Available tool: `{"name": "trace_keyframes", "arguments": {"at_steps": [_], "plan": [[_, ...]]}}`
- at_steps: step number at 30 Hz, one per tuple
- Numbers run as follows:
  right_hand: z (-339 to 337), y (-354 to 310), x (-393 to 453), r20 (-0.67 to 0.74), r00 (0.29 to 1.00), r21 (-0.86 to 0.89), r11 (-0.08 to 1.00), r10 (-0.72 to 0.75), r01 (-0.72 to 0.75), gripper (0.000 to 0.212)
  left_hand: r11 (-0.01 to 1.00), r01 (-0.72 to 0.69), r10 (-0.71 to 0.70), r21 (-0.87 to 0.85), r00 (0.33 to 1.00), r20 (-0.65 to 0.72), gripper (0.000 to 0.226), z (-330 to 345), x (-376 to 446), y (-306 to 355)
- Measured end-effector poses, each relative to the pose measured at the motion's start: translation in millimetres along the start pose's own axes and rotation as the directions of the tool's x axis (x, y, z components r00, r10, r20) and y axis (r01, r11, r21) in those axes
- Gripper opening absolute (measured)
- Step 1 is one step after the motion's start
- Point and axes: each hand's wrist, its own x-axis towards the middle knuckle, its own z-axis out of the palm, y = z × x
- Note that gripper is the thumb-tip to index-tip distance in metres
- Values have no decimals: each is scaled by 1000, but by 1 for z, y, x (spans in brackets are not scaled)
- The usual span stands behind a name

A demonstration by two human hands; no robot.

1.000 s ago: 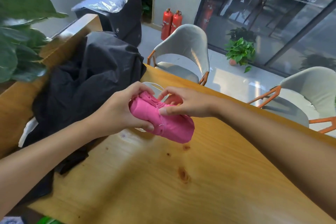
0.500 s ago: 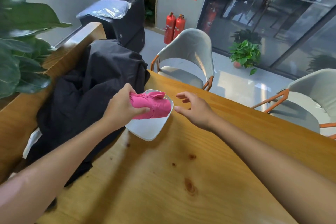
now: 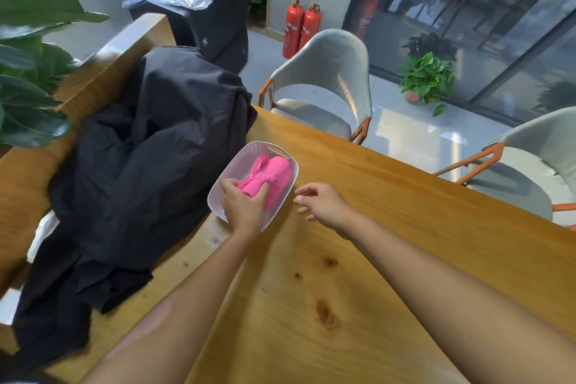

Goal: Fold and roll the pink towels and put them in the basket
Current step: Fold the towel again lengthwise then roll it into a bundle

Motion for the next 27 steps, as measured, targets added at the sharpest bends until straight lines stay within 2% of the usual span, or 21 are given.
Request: {"name": "trace_keyframes", "arguments": {"at_steps": [3,6,8,10,11,12,13,15,17,20,23,25,27], "plan": [[1,7,6,-18,999,1,999,42,-42,22,994,38,-48,103,994,99,47,9,7,-7],[2,12,15,-24,994,26,995,102,-101,31,972,142,-185,189,955,233,40,11,23,-7],[6,16,20,-5,992,31,992,126,-126,44,951,262,-303,164,894,329,35,10,33,-6],[10,19,23,-15,992,12,992,128,-128,49,903,386,-430,190,797,424,37,9,36,-1],[12,20,24,-38,991,0,992,127,-127,48,895,363,-444,261,781,439,37,9,37,0],[13,21,26,-62,990,-2,992,129,-129,47,897,261,-409,358,798,442,37,11,38,0],[13,22,27,-77,988,14,991,135,-134,46,878,94,-323,469,839,437,35,13,39,-2],[13,23,27,-82,985,75,986,153,-147,42,733,-242,-59,636,908,414,35,16,34,-4],[10,23,28,-70,984,122,981,163,-153,41,646,-413,103,641,880,464,40,19,28,-10],[6,24,29,-54,984,183,971,169,-156,43,616,-522,133,590,807,576,65,24,24,-17],[3,25,29,-23,983,249,953,181,-170,46,618,-565,161,547,771,616,67,24,36,-14],[2,26,30,-10,983,282,944,181,-171,50,686,-526,63,503,732,678,66,20,46,-9],[1,26,31,-8,983,314,934,184,-172,51,819,-396,-68,416,653,755,65,13,55,-7]]}}
